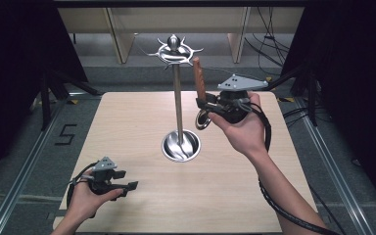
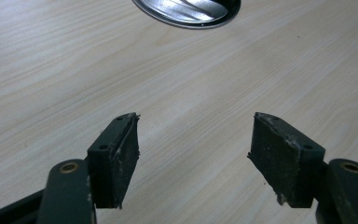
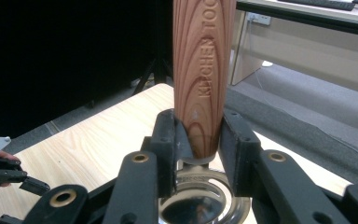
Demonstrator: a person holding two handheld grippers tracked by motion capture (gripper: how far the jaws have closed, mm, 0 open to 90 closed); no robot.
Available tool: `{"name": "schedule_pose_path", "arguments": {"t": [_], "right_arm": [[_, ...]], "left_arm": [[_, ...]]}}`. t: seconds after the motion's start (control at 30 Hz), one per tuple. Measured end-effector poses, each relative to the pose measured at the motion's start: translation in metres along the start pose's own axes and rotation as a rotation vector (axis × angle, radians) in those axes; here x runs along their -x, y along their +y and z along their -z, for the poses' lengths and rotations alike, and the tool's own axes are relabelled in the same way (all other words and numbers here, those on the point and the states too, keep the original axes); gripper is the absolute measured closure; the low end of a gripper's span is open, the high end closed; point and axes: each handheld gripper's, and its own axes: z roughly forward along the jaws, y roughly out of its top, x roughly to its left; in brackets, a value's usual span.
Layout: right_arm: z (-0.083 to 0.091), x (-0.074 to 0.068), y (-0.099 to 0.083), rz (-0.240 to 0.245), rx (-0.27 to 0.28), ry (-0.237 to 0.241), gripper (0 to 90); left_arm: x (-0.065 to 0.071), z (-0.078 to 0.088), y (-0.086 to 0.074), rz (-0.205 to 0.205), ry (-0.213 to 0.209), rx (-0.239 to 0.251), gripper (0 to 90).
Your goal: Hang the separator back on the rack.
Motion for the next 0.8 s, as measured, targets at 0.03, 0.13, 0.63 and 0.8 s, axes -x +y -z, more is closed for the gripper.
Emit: {"name": "schedule_pose_path", "arguments": {"t": [0.03,0.13,0.63,0.8], "right_arm": [[-0.001,0.000,0.000,-0.001,0.000,0.004,69.8],[-0.001,-0.001,0.000,-0.017,-0.006,-0.004,69.8],[-0.012,0.001,0.004,-0.010,-0.021,-0.003,69.7],[-0.016,0.000,0.003,-0.029,-0.024,-0.003,69.7]], "left_arm": [[0.000,0.000,0.000,0.000,0.000,0.000,31.5],[0.000,0.000,0.000,-0.002,-0.001,-0.002,31.6],[0.000,0.000,0.000,0.003,-0.004,0.005,31.5],[0.000,0.001,0.000,0.001,-0.004,0.006,31.5]]}}
